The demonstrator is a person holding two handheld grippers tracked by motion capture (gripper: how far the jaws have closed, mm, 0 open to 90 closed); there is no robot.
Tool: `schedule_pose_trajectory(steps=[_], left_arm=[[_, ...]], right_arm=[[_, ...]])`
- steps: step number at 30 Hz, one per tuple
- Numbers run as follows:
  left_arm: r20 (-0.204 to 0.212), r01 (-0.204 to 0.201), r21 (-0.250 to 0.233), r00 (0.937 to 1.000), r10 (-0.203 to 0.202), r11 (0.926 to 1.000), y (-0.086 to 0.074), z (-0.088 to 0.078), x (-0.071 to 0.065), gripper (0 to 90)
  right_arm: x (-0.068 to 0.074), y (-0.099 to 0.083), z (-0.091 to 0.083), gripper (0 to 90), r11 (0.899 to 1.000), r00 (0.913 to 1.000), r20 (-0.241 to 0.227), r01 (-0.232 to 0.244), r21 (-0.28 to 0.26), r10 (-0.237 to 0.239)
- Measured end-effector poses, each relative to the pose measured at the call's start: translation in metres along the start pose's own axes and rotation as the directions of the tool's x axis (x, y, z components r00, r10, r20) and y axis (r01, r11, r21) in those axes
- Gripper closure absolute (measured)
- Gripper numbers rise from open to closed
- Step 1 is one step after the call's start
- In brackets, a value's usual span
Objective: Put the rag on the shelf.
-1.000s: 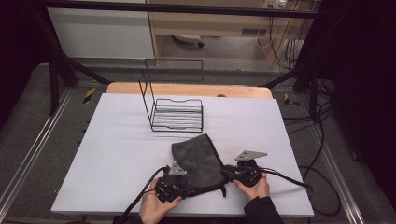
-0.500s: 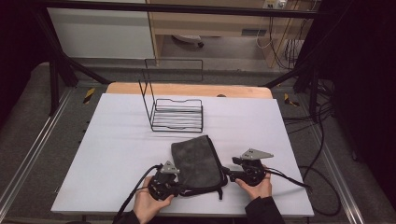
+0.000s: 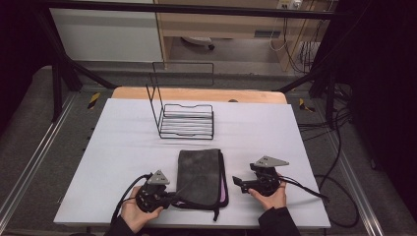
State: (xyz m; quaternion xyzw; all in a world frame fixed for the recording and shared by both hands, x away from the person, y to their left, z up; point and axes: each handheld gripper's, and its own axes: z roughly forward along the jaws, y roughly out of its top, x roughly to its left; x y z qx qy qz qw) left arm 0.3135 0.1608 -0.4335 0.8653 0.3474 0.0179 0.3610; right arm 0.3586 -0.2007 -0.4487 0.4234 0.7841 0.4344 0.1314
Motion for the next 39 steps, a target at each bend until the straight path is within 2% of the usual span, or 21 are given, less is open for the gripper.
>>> schedule_pose_trajectory(steps=[4,6,7,9,10,11,12,13,16,17,18,19,21,23,27,29,33,35,37,39], left_arm=[[0.010,-0.016,-0.014,0.9998,0.016,0.9998,-0.001,0.004,-0.002,76.8],[0.006,-0.027,-0.021,0.9996,0.027,0.9994,0.000,0.004,-0.004,76.2],[0.004,-0.025,-0.027,0.9997,0.025,0.9993,0.001,0.004,-0.005,76.2],[0.001,-0.027,-0.022,0.9996,0.027,0.9994,0.001,0.005,-0.005,71.8],[0.000,-0.023,-0.024,0.9997,0.023,0.9994,0.001,0.004,-0.005,64.7],[0.000,-0.021,-0.030,0.9998,0.021,0.9993,0.001,0.003,-0.005,61.4],[-0.003,-0.023,-0.037,0.9997,0.023,0.9990,0.002,0.001,-0.004,61.4],[-0.009,-0.029,-0.041,0.9995,0.029,0.9987,0.003,-0.001,-0.004,54.5],[-0.043,-0.033,-0.075,0.9986,0.030,0.9966,0.008,-0.008,-0.002,44.1],[-0.056,-0.033,-0.083,0.9980,0.028,0.9960,0.009,-0.010,0.000,44.1],[-0.067,-0.030,-0.089,0.9975,0.024,0.9956,0.010,-0.011,0.003,38.4],[-0.076,-0.028,-0.090,0.9969,0.021,0.9955,0.011,-0.013,0.006,38.4],[-0.088,-0.021,-0.097,0.9960,0.012,0.9950,0.013,-0.015,0.012,32.9],[-0.105,-0.016,-0.103,0.9945,0.005,0.9946,0.015,-0.016,0.017,31.7],[-0.117,0.013,-0.116,0.9927,-0.027,0.9932,0.018,-0.018,0.027,27.3],[-0.124,0.028,-0.119,0.9914,-0.043,0.9925,0.020,-0.018,0.031,27.0],[-0.115,0.061,-0.140,0.9903,-0.078,0.9882,0.026,-0.019,0.041,26.4],[-0.112,0.082,-0.156,0.9887,-0.100,0.9843,0.030,-0.018,0.046,26.2],[-0.126,0.083,-0.163,0.9866,-0.104,0.9832,0.036,-0.016,0.051,25.3],[-0.122,0.100,-0.162,0.9851,-0.121,0.9816,0.044,-0.010,0.057,24.3]], right_arm=[[0.000,0.000,0.000,10.6,1.000,1.0000,0.001,-0.002,-0.001,0.002],[0.002,0.000,0.000,15.1,1.000,0.9994,-0.028,-0.017,0.000,0.017],[0.002,0.000,0.000,15.1,1.000,0.9994,-0.028,-0.017,0.000,0.017],[0.005,0.000,-0.002,25.2,0.999,0.9953,-0.095,-0.019,-0.025,0.017],[0.011,0.002,-0.003,35.6,1.000,0.9888,-0.148,-0.020,-0.019,0.017],[0.016,0.004,-0.002,39.4,1.000,0.9872,-0.160,0.004,-0.003,-0.005],[0.016,0.004,-0.002,39.4,1.000,0.9872,-0.160,0.004,-0.003,-0.005],[0.026,0.005,0.001,46.2,0.999,0.9839,-0.176,0.031,0.020,-0.027],[0.038,0.003,0.010,53.8,0.997,0.9769,-0.213,0.038,0.066,-0.023],[0.038,0.003,0.010,53.8,0.997,0.9769,-0.213,0.038,0.066,-0.023],[0.044,0.003,0.014,58.4,0.995,0.9737,-0.227,0.038,0.092,-0.017],[0.044,0.003,0.014,58.4,0.995,0.9737,-0.227,0.038,0.092,-0.017],[0.047,0.002,0.016,63.5,0.995,0.9722,-0.234,0.034,0.094,-0.011],[0.050,0.001,0.018,67.2,0.994,0.9741,-0.226,0.028,0.104,-0.004],[0.051,0.000,0.018,82.8,0.994,0.9750,-0.222,0.015,0.110,0.010],[0.051,0.002,0.015,85.4,0.995,0.9731,-0.230,0.012,0.098,0.011],[0.047,0.007,0.005,85.6,0.996,0.9775,-0.211,0.013,0.087,0.006],[0.043,0.008,0.003,85.1,0.996,0.9830,-0.184,0.017,0.091,0.000],[0.039,0.006,0.006,80.4,0.994,0.9841,-0.178,0.024,0.107,-0.005],[0.039,0.004,0.009,74.7,0.993,0.9851,-0.172,0.034,0.116,-0.014]])
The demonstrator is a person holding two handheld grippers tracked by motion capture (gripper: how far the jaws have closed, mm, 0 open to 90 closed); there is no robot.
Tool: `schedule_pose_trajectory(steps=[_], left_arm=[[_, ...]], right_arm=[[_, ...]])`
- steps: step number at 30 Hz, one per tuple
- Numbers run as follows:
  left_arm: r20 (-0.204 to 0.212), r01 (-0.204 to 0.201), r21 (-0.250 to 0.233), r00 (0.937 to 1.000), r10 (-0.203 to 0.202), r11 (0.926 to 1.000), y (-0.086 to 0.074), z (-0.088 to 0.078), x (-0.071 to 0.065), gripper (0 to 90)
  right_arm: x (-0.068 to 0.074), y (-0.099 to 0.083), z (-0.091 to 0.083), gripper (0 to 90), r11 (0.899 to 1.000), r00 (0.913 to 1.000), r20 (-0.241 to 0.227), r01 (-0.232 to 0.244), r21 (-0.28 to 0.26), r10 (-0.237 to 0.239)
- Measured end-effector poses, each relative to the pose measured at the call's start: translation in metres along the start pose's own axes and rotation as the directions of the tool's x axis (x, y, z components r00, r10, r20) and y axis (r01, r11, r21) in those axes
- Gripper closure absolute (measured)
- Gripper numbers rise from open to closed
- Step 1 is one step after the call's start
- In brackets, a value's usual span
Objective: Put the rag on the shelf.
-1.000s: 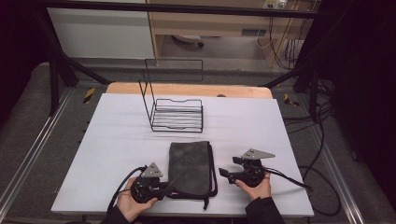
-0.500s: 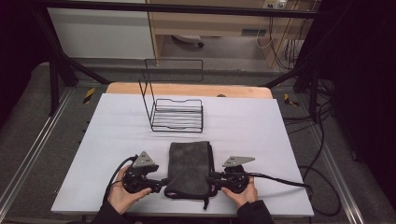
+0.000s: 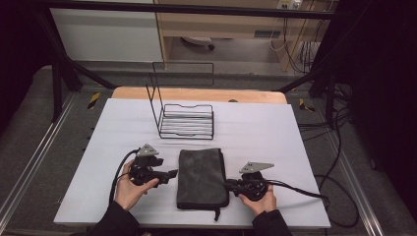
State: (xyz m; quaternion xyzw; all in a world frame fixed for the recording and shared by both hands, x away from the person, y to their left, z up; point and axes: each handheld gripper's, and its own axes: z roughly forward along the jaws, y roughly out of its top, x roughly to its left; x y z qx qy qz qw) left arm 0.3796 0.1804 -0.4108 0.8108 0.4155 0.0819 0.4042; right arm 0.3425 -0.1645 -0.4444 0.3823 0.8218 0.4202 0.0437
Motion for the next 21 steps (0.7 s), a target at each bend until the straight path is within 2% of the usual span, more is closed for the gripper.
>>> schedule_pose_trajectory(steps=[3,4,5,8,9,13,15,16,17,21], left_arm=[[-0.022,0.011,-0.002,0.9997,-0.011,0.9999,0.007,0.011,0.006,23.7],[-0.026,0.019,-0.002,0.9995,-0.019,0.9998,0.010,0.015,0.008,23.7],[-0.024,0.034,-0.001,0.9991,-0.034,0.9994,0.012,0.019,0.011,23.7],[-0.040,0.045,-0.002,0.9982,-0.045,0.9990,0.019,0.030,0.016,23.9],[-0.048,0.047,-0.002,0.9977,-0.047,0.9989,0.021,0.033,0.018,23.9],[-0.075,0.059,0.015,0.9955,-0.058,0.9981,0.030,0.048,0.025,26.3],[-0.073,0.068,0.006,0.9950,-0.067,0.9977,0.031,0.054,0.027,31.3],[-0.070,0.075,0.008,0.9948,-0.074,0.9971,0.032,0.057,0.027,36.7],[-0.067,0.084,0.007,0.9942,-0.083,0.9965,0.032,0.060,0.028,36.7],[-0.052,0.093,0.035,0.9945,-0.091,0.9951,0.031,0.069,0.029,45.2]], right_arm=[[-0.001,0.001,0.000,61.5,0.999,0.9998,0.018,0.013,-0.032,-0.012],[-0.003,0.001,-0.002,55.0,0.998,0.9997,0.024,0.008,-0.059,-0.007],[-0.003,0.001,-0.002,55.0,0.998,0.9997,0.024,0.008,-0.059,-0.007],[-0.010,-0.002,-0.007,40.1,0.995,0.9985,0.055,0.007,-0.100,-0.001],[-0.010,-0.002,-0.007,40.1,0.995,0.9985,0.055,0.007,-0.100,-0.001],[-0.016,-0.004,-0.009,27.9,0.991,0.9970,0.078,0.008,-0.131,0.002],[-0.018,-0.004,-0.009,22.9,0.991,0.9966,0.083,0.009,-0.136,0.002],[-0.020,-0.004,-0.010,20.5,0.991,0.9964,0.084,0.007,-0.134,0.004],[-0.020,-0.004,-0.010,20.5,0.991,0.9964,0.084,0.007,-0.134,0.004],[-0.021,-0.004,-0.009,15.4,0.992,0.9961,0.088,0.005,-0.127,0.007]])
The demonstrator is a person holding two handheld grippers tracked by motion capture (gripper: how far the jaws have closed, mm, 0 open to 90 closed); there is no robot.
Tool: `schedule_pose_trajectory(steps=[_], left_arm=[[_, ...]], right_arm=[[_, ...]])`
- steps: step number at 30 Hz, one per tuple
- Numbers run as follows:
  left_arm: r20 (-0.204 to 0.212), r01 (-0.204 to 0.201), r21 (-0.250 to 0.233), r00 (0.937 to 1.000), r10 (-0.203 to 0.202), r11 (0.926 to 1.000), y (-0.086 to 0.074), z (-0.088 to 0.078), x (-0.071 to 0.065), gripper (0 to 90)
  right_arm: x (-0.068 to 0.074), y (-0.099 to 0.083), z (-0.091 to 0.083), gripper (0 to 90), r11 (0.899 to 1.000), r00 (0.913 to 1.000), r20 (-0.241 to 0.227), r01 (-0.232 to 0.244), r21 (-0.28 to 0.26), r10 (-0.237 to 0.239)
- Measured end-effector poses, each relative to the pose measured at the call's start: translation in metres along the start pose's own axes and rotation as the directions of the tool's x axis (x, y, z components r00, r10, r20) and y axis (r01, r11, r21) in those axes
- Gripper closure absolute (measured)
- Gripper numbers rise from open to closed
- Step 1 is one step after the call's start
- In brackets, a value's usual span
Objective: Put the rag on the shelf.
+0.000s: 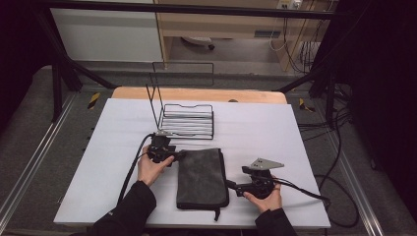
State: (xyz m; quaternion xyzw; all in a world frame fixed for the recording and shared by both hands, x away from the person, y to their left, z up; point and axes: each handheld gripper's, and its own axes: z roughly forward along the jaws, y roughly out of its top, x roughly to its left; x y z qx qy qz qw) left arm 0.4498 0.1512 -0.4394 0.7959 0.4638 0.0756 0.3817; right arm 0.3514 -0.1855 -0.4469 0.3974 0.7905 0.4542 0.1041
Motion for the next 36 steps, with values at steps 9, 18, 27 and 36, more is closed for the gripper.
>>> schedule_pose_trajectory(steps=[9,18,27,36], left_arm=[[0.028,-0.009,0.029,0.9996,0.009,0.9995,-0.003,0.006,-0.005,60.1],[0.032,-0.012,0.034,0.9994,0.011,0.9993,-0.004,0.008,-0.010,71.4],[0.029,-0.033,0.022,0.9991,0.032,0.9992,-0.007,0.009,-0.012,74.2],[0.021,-0.039,0.019,0.9990,0.039,0.9991,-0.007,0.009,-0.013,74.4]], right_arm=[[-0.001,0.000,0.003,9.8,1.000,1.0000,0.009,-0.002,0.021,0.002],[-0.004,0.003,0.004,6.3,1.000,0.9999,0.013,-0.011,0.018,0.011],[-0.012,0.013,0.007,3.8,0.999,0.9990,0.028,-0.036,0.006,0.036],[-0.016,0.036,0.025,7.0,1.000,0.9984,0.051,-0.025,0.003,0.025]])
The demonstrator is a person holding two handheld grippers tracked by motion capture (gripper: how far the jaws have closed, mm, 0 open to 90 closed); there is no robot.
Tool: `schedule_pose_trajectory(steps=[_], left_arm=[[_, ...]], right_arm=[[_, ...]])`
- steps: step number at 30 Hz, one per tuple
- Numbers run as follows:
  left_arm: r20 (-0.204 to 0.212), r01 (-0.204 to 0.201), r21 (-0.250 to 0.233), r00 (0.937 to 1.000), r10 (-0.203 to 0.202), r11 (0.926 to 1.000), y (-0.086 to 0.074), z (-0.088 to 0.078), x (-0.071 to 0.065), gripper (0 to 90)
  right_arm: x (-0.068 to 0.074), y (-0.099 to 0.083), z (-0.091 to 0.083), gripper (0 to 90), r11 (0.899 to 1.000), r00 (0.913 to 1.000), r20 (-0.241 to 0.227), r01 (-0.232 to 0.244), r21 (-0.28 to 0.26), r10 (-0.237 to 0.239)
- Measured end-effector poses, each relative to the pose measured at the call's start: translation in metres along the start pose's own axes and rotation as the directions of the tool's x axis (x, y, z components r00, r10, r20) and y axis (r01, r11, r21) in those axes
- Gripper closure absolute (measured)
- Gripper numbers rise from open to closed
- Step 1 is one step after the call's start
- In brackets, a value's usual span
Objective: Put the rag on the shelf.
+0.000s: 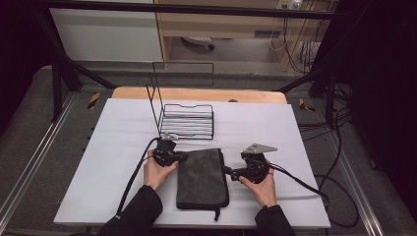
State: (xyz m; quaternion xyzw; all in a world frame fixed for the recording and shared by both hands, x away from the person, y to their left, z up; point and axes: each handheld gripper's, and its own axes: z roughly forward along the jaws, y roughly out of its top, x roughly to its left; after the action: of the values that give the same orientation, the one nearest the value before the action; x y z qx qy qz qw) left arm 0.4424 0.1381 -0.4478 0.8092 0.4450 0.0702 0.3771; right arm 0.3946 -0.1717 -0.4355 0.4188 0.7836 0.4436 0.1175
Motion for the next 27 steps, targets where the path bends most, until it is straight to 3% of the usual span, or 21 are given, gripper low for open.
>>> schedule_pose_trajectory(steps=[8,15,18,27], left_arm=[[0.001,-0.002,-0.002,1.0000,0.002,1.0000,0.000,0.000,0.000,74.4],[0.004,-0.003,-0.004,1.0000,0.003,1.0000,-0.001,0.000,0.000,74.5],[0.004,-0.006,-0.005,1.0000,0.006,1.0000,-0.001,0.000,0.001,74.5],[0.009,-0.008,-0.006,0.9999,0.008,0.9999,-0.001,0.000,0.001,74.4]], right_arm=[[-0.005,0.019,0.025,18.2,0.999,0.9990,-0.022,-0.039,0.002,0.039],[-0.005,0.025,0.051,33.7,0.999,0.9998,0.007,-0.018,0.039,0.018],[-0.008,0.026,0.057,41.9,0.997,0.9989,0.020,-0.043,0.060,0.042],[-0.009,0.024,0.061,57.9,0.990,0.9959,-0.028,-0.082,0.113,0.086]])
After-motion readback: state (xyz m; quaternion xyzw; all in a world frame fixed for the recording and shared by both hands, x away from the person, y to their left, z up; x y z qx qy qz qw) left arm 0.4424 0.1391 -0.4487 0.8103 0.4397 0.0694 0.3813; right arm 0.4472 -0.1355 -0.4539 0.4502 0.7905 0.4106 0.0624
